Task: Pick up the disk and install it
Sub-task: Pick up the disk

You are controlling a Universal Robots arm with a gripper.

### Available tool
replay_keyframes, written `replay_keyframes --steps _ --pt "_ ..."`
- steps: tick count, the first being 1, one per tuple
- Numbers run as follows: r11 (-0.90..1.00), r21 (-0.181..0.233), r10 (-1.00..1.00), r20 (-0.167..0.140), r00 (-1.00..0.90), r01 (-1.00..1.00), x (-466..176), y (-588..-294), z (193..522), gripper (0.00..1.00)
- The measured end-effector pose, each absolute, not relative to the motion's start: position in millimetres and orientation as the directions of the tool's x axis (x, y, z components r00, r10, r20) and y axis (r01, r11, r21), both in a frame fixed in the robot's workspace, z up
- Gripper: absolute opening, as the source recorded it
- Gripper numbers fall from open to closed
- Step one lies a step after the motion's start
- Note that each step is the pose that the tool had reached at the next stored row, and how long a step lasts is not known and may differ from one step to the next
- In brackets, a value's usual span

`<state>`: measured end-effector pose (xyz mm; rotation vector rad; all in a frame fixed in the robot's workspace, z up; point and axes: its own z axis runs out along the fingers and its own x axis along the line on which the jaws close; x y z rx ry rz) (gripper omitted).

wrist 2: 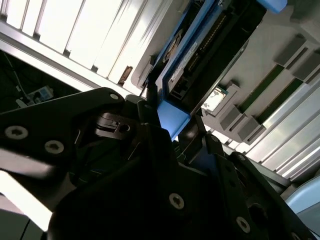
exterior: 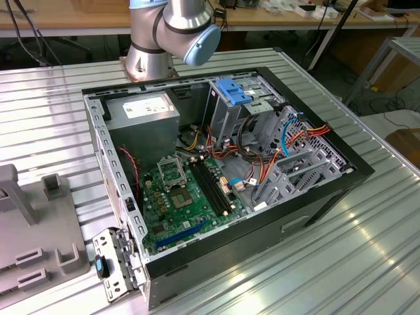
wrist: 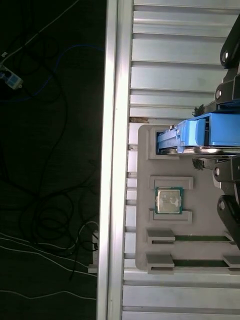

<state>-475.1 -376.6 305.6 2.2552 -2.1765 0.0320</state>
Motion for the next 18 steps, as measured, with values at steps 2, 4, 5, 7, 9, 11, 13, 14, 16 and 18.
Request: replay_keyframes --steps 2,4,5,7,9,11,13,14,16,18 --pt "-0.035 -0.009 -0.999 0.020 0.035 -0.999 -475.1 -376.6 305.2 0.42" --pt "-0.033 -0.009 -0.999 0.020 0.033 -0.999 -475.1 -376.6 304.9 0.42" --pt "-0.032 -0.009 -0.999 0.020 0.032 -0.999 -475.1 -376.6 304.8 0.42" --pt "-0.030 -0.009 -0.999 0.020 0.029 -1.000 -475.1 -376.6 304.8 0.42" --pt "-0.021 -0.009 -1.000 0.020 0.021 -1.000 -475.1 -376.5 304.7 0.42" --pt "-0.014 -0.009 -1.000 0.020 0.014 -1.000 -475.1 -376.5 304.7 0.42" --pt "-0.013 -0.009 -1.000 0.020 0.013 -1.000 -475.1 -376.5 304.8 0.42" --pt "-0.013 -0.009 -1.000 0.020 0.013 -1.000 -475.1 -376.5 304.8 0.42" --pt "-0.013 -0.009 -1.000 0.020 0.013 -1.000 -475.1 -376.5 304.8 0.42" --pt "-0.013 -0.009 -1.000 0.020 0.013 -1.000 -475.1 -376.5 304.8 0.41"
